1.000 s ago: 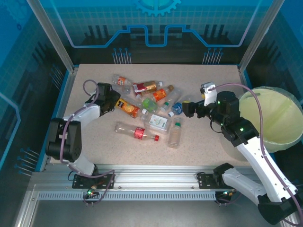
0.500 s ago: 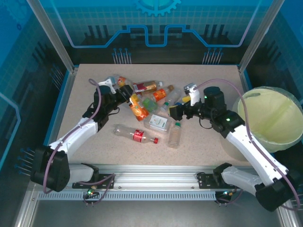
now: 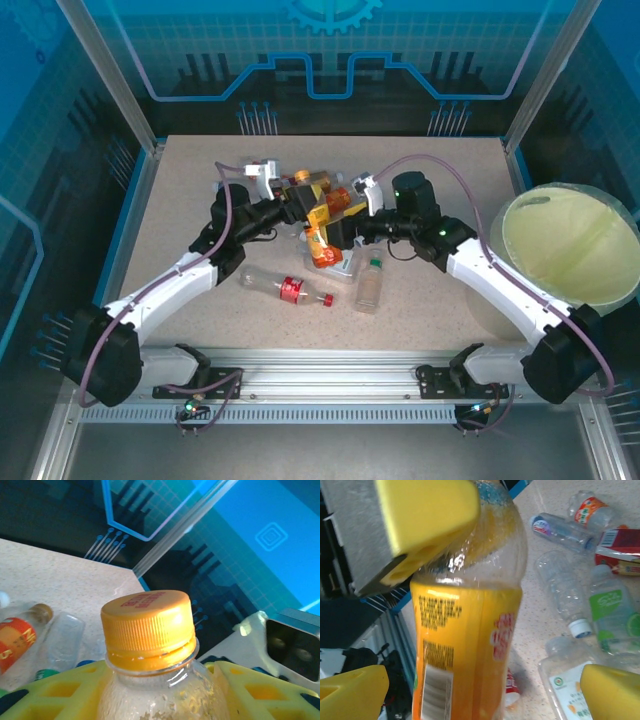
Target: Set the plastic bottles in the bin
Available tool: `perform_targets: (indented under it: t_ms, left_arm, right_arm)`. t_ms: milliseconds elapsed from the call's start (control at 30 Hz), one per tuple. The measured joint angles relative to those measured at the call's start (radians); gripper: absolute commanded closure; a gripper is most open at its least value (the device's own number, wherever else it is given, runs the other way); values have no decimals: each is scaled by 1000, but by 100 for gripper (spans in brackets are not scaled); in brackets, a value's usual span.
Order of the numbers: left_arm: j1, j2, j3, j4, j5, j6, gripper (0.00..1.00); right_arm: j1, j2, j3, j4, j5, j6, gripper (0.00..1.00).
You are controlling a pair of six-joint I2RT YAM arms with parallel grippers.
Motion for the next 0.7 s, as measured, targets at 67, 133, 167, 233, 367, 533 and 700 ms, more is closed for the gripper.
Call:
perform_targets:
  t_ms: [67,133,167,233,367,533,700]
  left_arm:
    - [-12,11,9,23,11,0,49]
    - [-23,23,15,43,19,0,49]
    - [-27,27,16,51,21,-1,49]
    - [-34,39,20,65,29,-8,49]
    - [-38,56,23,83,39,-21,49]
    - [-38,58,34,81,48,-23,49]
    - [-39,63,52,80,56,-23,42]
  right_arm:
    - [1,23,5,26,-32,31,1]
    - [8,47,18,35,-54,53,3]
    - [12,58,26,35,-64,57,4]
    - [22,83,45,37,-88,66,11]
    - [31,109,58,41,-124,73,24]
    - [28,111,73,2,-92,56,42]
    - [29,103,96,-37,-63,42,50]
